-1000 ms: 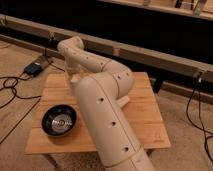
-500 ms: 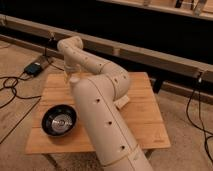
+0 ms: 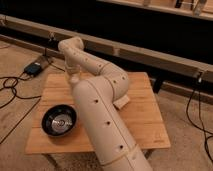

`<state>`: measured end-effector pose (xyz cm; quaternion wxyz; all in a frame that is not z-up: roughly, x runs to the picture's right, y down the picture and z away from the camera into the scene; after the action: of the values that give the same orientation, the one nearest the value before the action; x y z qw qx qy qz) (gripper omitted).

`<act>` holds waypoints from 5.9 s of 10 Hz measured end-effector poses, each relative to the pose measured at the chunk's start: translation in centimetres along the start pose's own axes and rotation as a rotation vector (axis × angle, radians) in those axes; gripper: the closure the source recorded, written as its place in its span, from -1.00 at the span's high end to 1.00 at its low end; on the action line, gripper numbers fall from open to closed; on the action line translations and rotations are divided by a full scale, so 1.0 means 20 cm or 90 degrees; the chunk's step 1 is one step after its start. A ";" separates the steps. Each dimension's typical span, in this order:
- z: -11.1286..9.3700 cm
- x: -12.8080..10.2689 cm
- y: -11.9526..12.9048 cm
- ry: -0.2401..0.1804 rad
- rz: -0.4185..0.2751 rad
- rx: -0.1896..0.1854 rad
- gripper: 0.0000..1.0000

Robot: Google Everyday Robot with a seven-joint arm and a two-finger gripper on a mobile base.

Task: Place the ceramic cup over the eraser

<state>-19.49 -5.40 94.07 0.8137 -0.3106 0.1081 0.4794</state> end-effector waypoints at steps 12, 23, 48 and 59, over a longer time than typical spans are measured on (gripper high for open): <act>-0.34 0.19 -0.09 -0.047 0.053 0.035 -1.00; -0.82 0.75 -0.13 -0.076 0.163 0.080 -1.00; -0.80 1.44 -0.24 -0.123 0.326 0.101 -1.00; -0.43 1.42 -0.30 -0.111 0.301 0.049 -0.99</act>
<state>1.37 7.51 76.20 0.6963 -0.2032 0.1254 0.6769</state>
